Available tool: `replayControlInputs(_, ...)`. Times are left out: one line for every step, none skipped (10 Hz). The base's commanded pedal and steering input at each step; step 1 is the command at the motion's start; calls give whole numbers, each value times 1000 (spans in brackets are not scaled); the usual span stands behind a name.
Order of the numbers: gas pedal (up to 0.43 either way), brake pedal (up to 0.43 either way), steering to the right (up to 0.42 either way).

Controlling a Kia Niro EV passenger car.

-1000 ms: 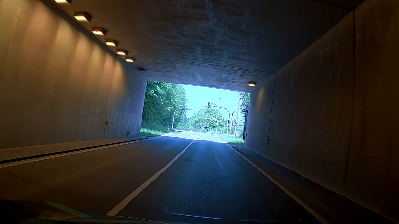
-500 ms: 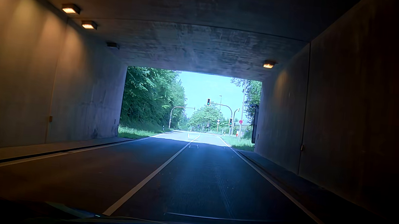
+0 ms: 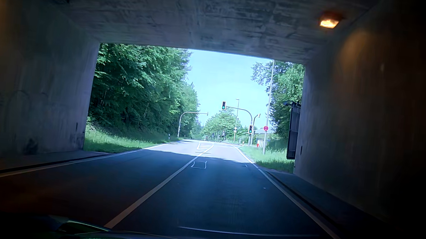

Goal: Follow the waypoints while adhering to traffic rules and regulations

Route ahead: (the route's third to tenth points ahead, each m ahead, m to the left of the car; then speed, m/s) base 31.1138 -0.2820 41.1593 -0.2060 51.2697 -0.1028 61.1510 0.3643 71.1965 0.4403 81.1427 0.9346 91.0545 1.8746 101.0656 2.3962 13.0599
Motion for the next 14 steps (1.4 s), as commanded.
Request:
replayControlInputs(28,0,-5)
replayControlInputs(20,0,-5)
replayControlInputs(20,0,-5)
replayControlInputs(0,0,-5)
replayControlInputs(0,0,-6)
replayControlInputs(0,0,-5)
replayControlInputs(0,0,-5)
replayControlInputs(0,0,-6)
replayControlInputs(0,0,-5)
replayControlInputs(8,0,-5)
replayControlInputs(28,0,-5)
replayControlInputs(39,0,-5)
replayControlInputs(39,0,-5)
replayControlInputs(47,0,-4)
